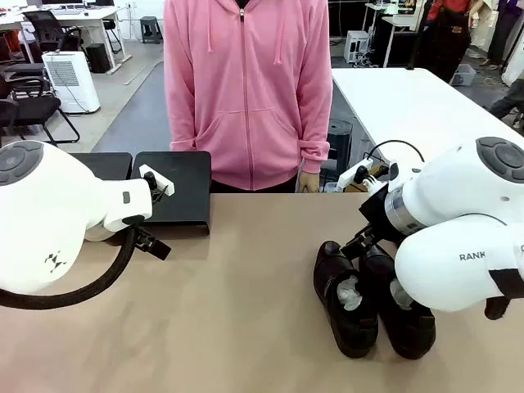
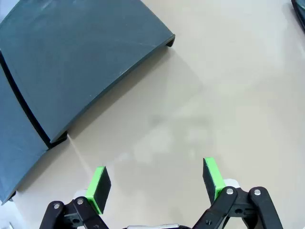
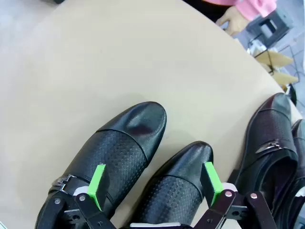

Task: Organize the shoes by placing them on the stand.
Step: Pick up one Shoe and place it in the middle of the table.

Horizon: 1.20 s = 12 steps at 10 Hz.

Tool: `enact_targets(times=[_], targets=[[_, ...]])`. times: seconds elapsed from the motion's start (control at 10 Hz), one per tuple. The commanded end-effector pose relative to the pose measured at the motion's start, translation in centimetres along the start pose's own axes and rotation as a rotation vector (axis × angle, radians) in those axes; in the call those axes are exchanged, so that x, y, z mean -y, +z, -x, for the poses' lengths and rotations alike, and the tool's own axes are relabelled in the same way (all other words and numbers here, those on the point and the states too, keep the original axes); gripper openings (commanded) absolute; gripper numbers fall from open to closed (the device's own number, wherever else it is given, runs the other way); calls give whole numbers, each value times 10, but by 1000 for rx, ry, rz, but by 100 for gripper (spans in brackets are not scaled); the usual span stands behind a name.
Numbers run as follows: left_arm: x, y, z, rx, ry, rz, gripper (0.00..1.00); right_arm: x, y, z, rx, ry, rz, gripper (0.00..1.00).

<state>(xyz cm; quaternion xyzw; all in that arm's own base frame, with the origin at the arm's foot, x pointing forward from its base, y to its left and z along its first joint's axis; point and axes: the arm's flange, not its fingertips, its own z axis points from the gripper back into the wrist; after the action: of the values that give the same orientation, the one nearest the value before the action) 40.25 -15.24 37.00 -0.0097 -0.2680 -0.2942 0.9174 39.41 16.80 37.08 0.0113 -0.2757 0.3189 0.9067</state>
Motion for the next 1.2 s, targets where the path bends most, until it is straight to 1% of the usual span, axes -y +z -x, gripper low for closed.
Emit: enact_targets(times=[0.0,1.1], targets=[[0,0,0,1,0,0,100,0,0,0,0,0,0,100],[0,0,0,1,0,0,100,0,0,0,0,0,0,100]])
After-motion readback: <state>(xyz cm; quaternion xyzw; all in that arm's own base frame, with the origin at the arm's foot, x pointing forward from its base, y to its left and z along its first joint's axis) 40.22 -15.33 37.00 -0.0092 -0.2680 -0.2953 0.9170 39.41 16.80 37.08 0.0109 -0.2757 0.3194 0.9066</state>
